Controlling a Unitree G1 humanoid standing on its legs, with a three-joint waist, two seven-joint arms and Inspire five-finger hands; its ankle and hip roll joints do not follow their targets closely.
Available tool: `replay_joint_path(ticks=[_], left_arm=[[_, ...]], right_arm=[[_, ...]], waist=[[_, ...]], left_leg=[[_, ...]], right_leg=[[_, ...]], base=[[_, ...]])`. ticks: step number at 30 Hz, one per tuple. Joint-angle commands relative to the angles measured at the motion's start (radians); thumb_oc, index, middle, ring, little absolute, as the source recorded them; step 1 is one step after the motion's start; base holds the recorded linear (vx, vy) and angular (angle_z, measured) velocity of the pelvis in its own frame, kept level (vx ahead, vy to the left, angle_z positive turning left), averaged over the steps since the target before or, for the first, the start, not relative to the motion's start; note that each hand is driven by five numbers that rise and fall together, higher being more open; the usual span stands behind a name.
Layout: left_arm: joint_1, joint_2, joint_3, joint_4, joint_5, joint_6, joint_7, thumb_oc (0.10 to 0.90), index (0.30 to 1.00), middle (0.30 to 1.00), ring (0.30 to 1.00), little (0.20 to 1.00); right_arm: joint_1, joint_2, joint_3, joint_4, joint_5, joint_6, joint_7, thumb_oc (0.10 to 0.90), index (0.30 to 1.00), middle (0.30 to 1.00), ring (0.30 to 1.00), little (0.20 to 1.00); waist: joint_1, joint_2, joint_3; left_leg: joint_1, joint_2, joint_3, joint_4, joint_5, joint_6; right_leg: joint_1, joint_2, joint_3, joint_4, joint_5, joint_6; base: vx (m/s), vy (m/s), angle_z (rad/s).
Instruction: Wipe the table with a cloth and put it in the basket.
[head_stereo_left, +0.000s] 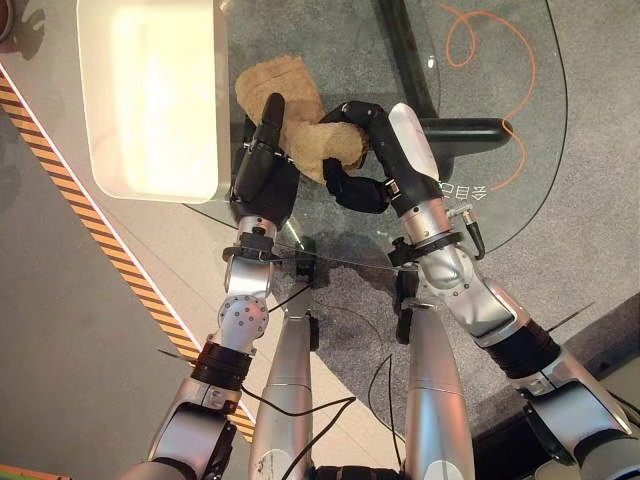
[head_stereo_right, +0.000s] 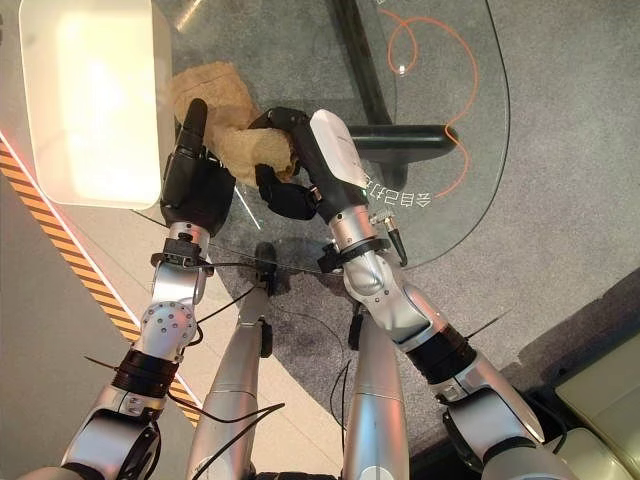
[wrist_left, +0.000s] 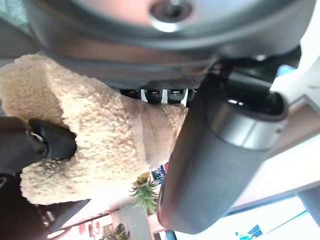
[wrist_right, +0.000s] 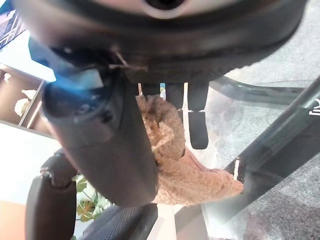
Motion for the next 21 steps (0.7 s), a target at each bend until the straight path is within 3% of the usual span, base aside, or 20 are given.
replay_joint_path(ticks=[1,2,11,20,21], left_arm=[[-0.120,0.035,0.011,-0.079,0.082,-0.030,-0.034,0.407,0.564,0.564,0.564,0.507],[-0.118,0.035,0.012,-0.078,0.085,-0.043,-0.038,0.100,0.300,0.300,0.300,0.200],[-0.119,0.032,0.018,-0.086,0.104,-0.099,-0.017,0.100,0.300,0.300,0.300,0.200],[-0.121,0.009,0.037,-0.101,0.136,-0.201,0.023,0.100,0.300,0.300,0.300,0.200],[-0.122,0.007,0.041,-0.105,0.142,-0.217,0.033,0.100,0.300,0.300,0.300,0.200]], right_arm=[[-0.155,0.044,0.021,-0.185,-0.045,-0.116,0.010,0.100,0.300,0.300,0.300,0.200],[-0.158,0.042,0.021,-0.190,-0.044,-0.111,0.015,0.100,0.300,0.300,0.300,0.200],[-0.156,0.040,0.018,-0.186,-0.043,-0.119,0.011,0.100,0.300,0.300,0.300,0.200],[-0.157,0.056,0.014,-0.181,-0.058,-0.111,0.012,0.100,0.300,0.300,0.300,0.200],[-0.157,0.057,0.013,-0.179,-0.057,-0.113,0.009,0.136,0.331,0.331,0.331,0.236]], waist=[[0.007,-0.028,-0.022],[0.007,-0.029,-0.022],[0.009,-0.033,-0.022],[0.013,-0.036,-0.022],[0.013,-0.036,-0.022]], left_leg=[[0.026,-0.113,0.098,0.112,-0.170,0.118],[0.026,-0.114,0.098,0.113,-0.171,0.118],[0.018,-0.114,0.095,0.118,-0.172,0.118],[0.017,-0.116,0.091,0.118,-0.171,0.117],[0.015,-0.116,0.089,0.120,-0.172,0.116]], right_leg=[[0.055,0.071,-0.046,-0.274,0.174,0.010],[0.055,0.071,-0.047,-0.273,0.174,0.010],[0.048,0.073,-0.049,-0.268,0.172,0.010],[0.049,0.074,-0.050,-0.267,0.169,0.008],[0.048,0.074,-0.051,-0.265,0.168,0.008]], base=[[0.00,0.000,0.00],[0.00,0.000,0.00],[0.00,0.000,0.00],[0.00,0.000,0.00],[0.00,0.000,0.00]])
